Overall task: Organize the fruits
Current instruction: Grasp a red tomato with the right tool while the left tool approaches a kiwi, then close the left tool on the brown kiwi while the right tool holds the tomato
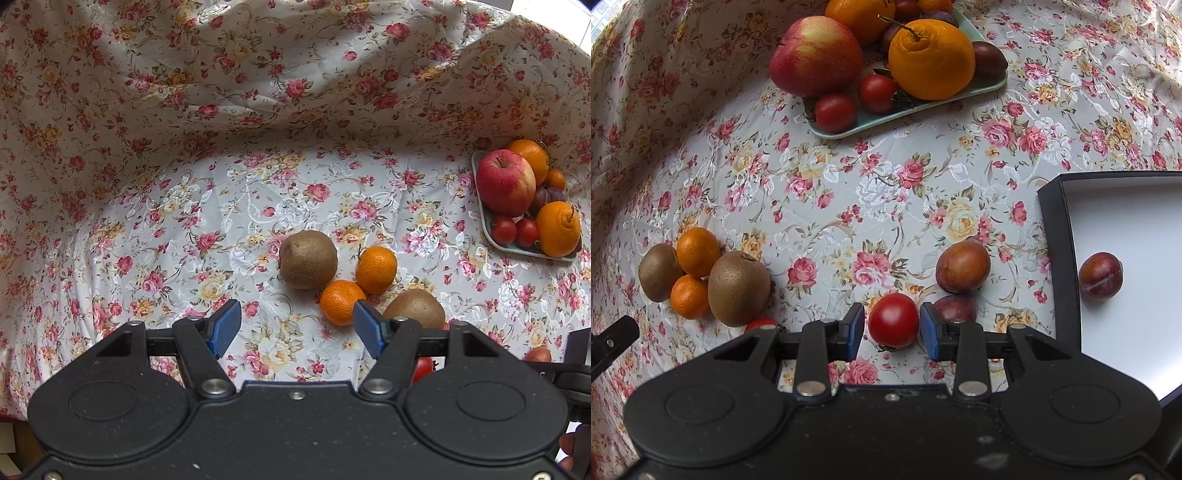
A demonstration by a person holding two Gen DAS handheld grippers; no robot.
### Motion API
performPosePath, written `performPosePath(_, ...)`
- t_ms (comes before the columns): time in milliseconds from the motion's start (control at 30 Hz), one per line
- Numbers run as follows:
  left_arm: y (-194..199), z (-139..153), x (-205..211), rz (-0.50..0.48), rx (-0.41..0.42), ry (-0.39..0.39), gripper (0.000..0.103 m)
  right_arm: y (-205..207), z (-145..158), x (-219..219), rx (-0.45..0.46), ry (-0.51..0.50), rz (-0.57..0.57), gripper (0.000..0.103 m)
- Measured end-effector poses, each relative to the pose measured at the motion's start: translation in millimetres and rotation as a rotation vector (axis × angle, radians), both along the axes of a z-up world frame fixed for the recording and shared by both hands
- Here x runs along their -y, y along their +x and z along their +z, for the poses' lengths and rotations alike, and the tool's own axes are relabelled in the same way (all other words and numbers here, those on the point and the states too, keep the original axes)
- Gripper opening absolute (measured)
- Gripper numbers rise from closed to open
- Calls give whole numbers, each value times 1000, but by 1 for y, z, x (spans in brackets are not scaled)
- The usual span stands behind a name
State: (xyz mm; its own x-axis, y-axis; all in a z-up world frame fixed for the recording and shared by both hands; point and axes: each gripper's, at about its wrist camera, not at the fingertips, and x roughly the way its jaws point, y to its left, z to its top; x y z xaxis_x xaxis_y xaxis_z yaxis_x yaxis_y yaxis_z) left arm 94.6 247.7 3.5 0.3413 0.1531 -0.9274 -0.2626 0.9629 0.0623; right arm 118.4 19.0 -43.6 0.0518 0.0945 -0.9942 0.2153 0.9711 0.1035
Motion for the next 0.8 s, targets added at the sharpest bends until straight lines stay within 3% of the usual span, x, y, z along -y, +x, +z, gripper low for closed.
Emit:
performPosePath(233, -1, -1, -7, 20, -5, -31, 70, -3, -8, -10, -16, -40, 40, 36)
performPosePath(433, -2, -2, -14, 39, -9, -62, 70, -1, -30, -7, -103, -24, -4, 36)
performPosePath(600, -2, 0, -26, 73, 8, -88, 69, -4, -29, -9, -59, -46, -2, 35)
performPosePath(800, 0, -4, -38, 114, 29, -141, 69, -2, -16, -10, -2, 3, -14, 35)
